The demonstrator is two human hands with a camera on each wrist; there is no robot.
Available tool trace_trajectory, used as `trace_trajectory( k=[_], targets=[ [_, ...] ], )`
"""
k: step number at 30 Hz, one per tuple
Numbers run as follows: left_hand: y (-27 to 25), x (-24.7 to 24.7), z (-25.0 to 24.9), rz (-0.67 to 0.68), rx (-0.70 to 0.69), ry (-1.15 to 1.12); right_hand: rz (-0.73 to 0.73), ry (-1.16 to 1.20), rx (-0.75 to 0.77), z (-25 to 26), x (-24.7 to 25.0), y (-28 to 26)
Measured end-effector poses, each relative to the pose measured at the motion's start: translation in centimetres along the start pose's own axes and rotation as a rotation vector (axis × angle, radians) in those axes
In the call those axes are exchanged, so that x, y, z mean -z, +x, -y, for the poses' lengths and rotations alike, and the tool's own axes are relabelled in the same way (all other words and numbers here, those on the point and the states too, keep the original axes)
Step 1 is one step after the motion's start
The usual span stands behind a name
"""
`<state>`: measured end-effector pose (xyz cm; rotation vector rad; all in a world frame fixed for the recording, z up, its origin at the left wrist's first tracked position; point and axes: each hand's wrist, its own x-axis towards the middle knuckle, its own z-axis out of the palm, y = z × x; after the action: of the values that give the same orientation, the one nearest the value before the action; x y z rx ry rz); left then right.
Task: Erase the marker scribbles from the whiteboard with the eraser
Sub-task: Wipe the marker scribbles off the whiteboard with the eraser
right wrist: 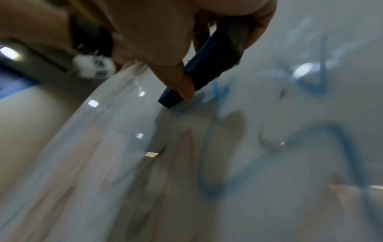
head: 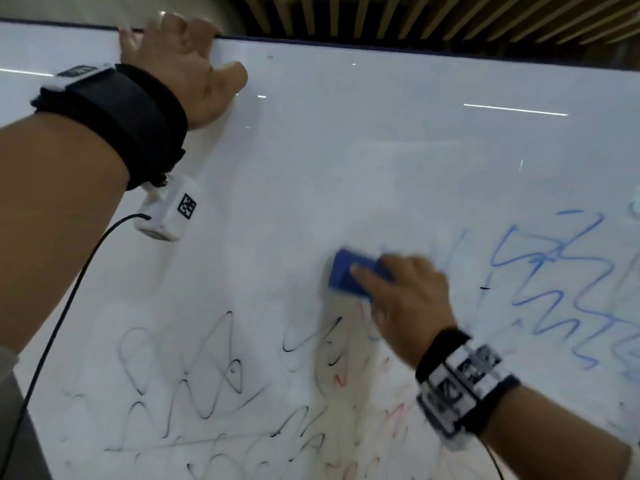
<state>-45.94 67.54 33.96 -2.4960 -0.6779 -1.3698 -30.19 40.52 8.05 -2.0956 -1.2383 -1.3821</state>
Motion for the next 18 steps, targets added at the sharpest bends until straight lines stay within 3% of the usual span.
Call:
trace_trajectory(
  k=[3,9,11,15,18],
  targets=[
    [-0.1,0.4,-0.1,0.035,0.021,0.024,0.138,-0.021,0.103,0.3,-1.3,-4.2],
    [0.6,1.1,-3.2,0.064,0.064,0.156,-0.09,-0.042,-0.058,-5.6,2.8,3.2],
    [0.7,0.8,-5.5,0.08,0.012,0.235,-0.045,0.006,-0.001,-5.2,1.8,1.2],
    [0.6,-0.4,-12.6,0.081,-0.175,0.21,0.19,0.036,0.242,-3.3,-1.2,-5.2],
    [0.8,-1.3,-16.1,0.074,-0.192,0.114,0.079,0.071,0.173,-5.5,0.7,-0.4]
  ],
)
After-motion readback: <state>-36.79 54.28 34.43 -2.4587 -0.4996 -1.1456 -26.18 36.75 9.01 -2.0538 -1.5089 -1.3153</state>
